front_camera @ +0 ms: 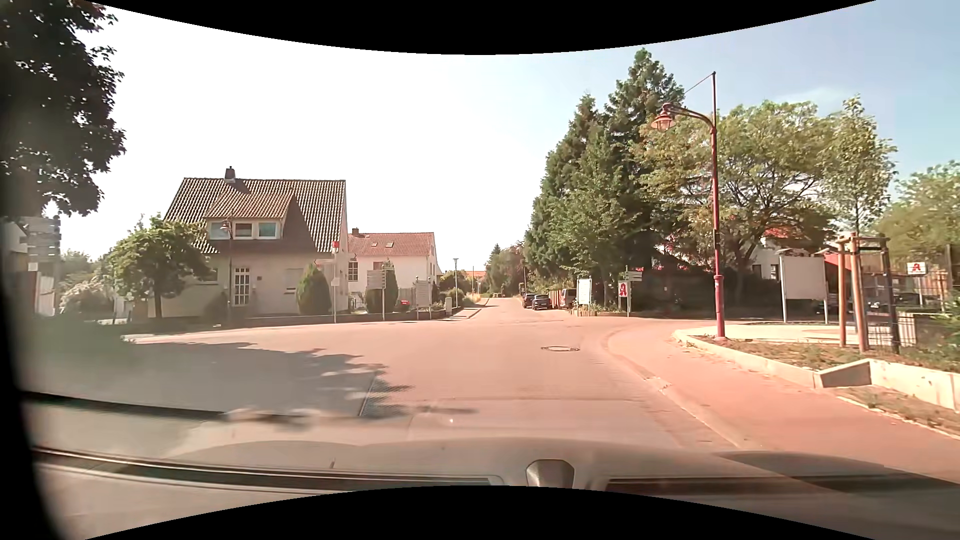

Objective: Follow the waypoints while adhering to traffic rules and regulations

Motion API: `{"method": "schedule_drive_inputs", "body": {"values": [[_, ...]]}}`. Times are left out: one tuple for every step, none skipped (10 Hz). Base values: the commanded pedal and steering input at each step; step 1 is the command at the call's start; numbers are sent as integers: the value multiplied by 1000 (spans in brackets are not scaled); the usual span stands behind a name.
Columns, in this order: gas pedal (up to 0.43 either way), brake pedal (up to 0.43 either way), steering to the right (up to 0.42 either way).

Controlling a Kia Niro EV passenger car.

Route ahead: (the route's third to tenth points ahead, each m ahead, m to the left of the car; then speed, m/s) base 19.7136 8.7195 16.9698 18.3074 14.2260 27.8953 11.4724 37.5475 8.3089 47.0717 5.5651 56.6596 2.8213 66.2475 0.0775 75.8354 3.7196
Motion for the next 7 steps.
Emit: {"method": "schedule_drive_inputs", "body": {"values": [[0, 0, 6], [0, 6, 6], [0, 6, 7], [0, 6, 7], [0, 6, 6], [0, 6, 6], [0, 12, 7]]}}
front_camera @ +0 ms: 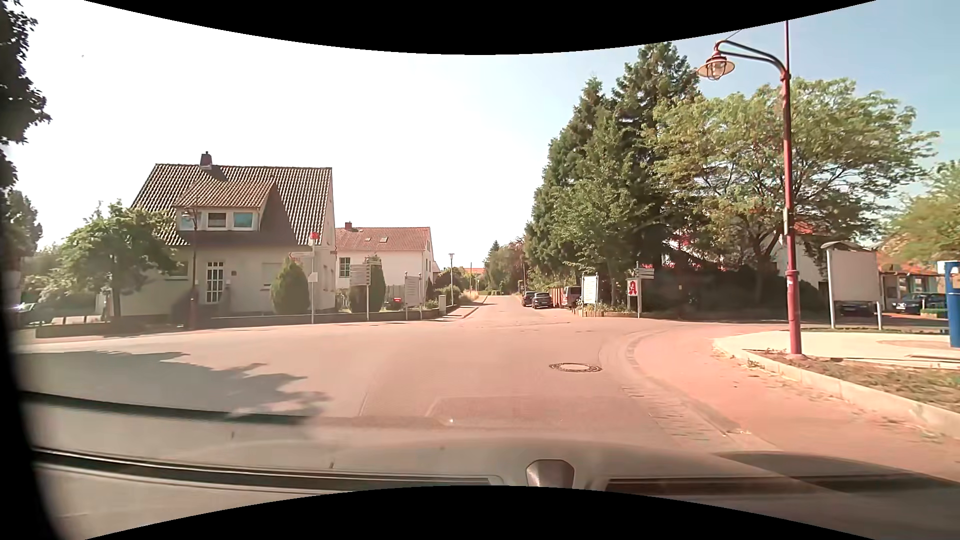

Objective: Follow the waypoints while adhering to traffic rules and regulations

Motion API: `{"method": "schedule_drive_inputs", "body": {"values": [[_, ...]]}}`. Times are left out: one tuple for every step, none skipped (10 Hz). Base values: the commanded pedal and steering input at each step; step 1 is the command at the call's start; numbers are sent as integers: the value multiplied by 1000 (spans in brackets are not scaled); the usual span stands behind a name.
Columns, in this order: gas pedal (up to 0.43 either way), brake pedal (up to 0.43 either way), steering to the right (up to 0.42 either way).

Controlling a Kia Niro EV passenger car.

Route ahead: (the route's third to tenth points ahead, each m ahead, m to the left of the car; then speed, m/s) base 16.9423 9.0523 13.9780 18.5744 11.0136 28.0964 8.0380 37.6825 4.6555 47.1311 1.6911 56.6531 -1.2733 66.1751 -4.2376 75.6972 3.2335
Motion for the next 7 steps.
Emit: {"method": "schedule_drive_inputs", "body": {"values": [[0, 6, 6], [0, 6, 6], [0, 6, 6], [0, 0, 6], [0, 6, 6], [0, 6, 6], [0, 6, 6]]}}
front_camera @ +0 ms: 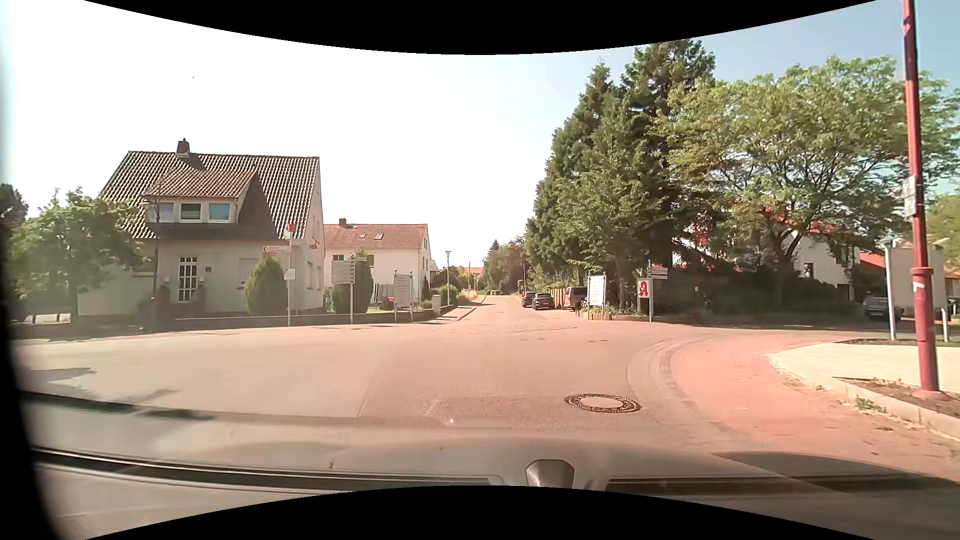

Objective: Follow the waypoints while adhering to traffic rules and regulations

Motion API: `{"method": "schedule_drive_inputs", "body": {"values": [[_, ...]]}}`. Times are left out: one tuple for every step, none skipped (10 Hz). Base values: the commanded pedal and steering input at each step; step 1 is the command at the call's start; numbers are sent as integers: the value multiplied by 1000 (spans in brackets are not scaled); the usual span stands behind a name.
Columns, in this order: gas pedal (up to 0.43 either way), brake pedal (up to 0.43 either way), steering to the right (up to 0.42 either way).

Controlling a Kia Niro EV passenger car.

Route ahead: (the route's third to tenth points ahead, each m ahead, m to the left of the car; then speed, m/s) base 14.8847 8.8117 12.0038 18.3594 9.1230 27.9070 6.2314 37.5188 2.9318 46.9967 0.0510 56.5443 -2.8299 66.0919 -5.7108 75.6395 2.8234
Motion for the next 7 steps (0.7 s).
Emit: {"method": "schedule_drive_inputs", "body": {"values": [[0, 6, 5], [0, 6, 4], [0, 6, 4], [0, 6, 4], [0, 6, 4], [0, 6, 3], [0, 6, 4]]}}
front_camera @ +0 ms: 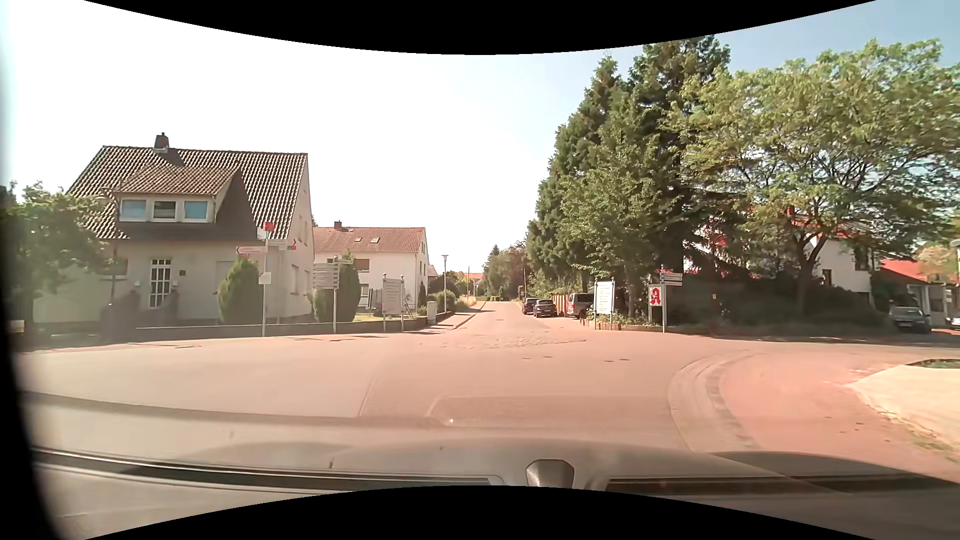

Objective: Follow the waypoints while adhering to traffic rules and regulations

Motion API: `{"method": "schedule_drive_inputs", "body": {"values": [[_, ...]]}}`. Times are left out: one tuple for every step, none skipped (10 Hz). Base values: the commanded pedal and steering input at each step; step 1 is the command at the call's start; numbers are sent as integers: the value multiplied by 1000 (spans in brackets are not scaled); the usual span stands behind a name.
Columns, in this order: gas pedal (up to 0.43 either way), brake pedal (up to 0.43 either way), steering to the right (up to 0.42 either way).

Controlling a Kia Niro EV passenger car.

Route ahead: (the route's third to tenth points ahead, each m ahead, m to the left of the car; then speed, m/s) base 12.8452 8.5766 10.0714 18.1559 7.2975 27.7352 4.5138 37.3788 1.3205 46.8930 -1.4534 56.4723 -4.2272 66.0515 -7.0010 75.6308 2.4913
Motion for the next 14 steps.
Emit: {"method": "schedule_drive_inputs", "body": {"values": [[0, 6, 3], [0, 6, 3], [0, 6, 3], [0, 6, 3], [0, 6, 3], [0, 6, 3], [0, 6, 3], [0, 6, 3], [28, 6, 3], [47, 6, 2], [47, 6, 1], [79, 6, -1], [87, 6, -2], [98, 6, -2]]}}
